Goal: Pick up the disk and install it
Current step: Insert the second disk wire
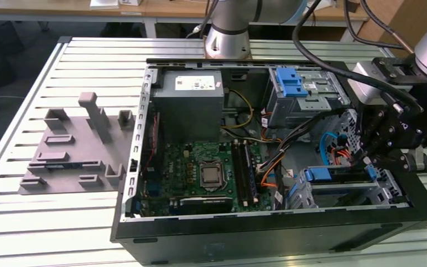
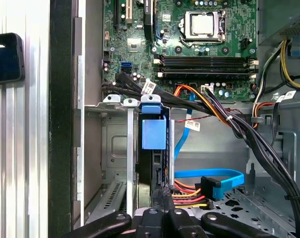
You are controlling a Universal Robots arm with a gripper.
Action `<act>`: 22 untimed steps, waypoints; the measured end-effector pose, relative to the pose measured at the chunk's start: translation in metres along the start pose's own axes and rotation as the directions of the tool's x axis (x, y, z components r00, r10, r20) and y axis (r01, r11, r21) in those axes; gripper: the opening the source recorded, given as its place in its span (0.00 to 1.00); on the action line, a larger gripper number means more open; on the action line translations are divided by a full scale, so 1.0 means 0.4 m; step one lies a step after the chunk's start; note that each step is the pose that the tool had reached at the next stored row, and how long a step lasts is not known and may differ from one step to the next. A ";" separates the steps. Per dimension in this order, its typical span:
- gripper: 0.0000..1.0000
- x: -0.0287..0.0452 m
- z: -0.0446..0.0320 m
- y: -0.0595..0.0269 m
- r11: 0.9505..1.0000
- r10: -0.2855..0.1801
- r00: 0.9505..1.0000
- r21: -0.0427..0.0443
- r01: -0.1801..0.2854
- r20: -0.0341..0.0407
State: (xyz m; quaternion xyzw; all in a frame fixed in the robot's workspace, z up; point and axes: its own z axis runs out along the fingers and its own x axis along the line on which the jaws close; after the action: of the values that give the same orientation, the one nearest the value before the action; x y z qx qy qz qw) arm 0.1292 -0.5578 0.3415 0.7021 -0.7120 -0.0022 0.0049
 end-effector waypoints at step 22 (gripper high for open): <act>0.11 -0.009 -0.024 0.036 1.000 -0.001 1.000 0.000 0.001 0.001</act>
State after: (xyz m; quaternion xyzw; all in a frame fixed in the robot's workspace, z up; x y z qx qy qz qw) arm 0.1148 -0.5540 0.3511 0.7024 -0.7118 -0.0024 0.0046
